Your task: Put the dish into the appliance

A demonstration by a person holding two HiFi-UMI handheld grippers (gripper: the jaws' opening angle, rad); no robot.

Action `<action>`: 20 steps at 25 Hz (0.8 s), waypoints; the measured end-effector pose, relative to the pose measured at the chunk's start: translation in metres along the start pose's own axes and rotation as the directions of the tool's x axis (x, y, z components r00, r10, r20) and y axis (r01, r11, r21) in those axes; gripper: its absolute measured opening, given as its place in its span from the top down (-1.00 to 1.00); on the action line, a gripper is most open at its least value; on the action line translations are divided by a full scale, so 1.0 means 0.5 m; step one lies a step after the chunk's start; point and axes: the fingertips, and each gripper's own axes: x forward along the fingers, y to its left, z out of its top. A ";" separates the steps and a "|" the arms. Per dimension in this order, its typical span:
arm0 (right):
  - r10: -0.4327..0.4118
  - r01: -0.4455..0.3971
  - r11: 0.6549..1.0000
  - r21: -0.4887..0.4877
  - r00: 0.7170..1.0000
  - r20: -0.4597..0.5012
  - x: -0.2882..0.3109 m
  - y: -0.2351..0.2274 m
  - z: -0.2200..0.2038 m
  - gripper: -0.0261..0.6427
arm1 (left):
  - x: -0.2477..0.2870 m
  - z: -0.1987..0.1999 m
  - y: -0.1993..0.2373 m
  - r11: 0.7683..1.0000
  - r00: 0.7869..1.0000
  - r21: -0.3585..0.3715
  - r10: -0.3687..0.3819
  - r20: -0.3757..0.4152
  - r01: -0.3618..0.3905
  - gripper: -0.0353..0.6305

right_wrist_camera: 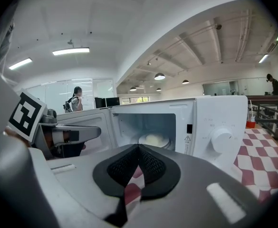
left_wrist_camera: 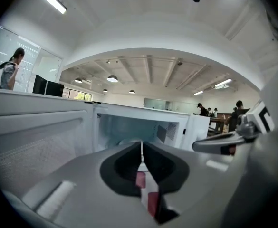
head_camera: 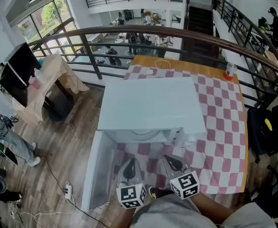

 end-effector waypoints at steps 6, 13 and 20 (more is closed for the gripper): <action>0.016 -0.016 1.000 -0.006 1.000 0.005 -0.007 0.014 0.003 0.93 | -0.033 -0.008 -0.013 0.999 0.999 -0.021 -0.037 -0.023 0.036 0.86; 0.021 -0.021 1.000 -0.018 1.000 0.011 -0.014 0.014 0.006 0.93 | -0.047 -0.012 -0.017 0.999 0.999 -0.032 -0.040 -0.029 0.039 0.86; 0.012 -0.012 1.000 -0.008 1.000 0.010 -0.062 0.004 -0.008 0.93 | -0.076 -0.021 -0.059 0.998 0.997 -0.030 -0.058 -0.051 0.057 0.86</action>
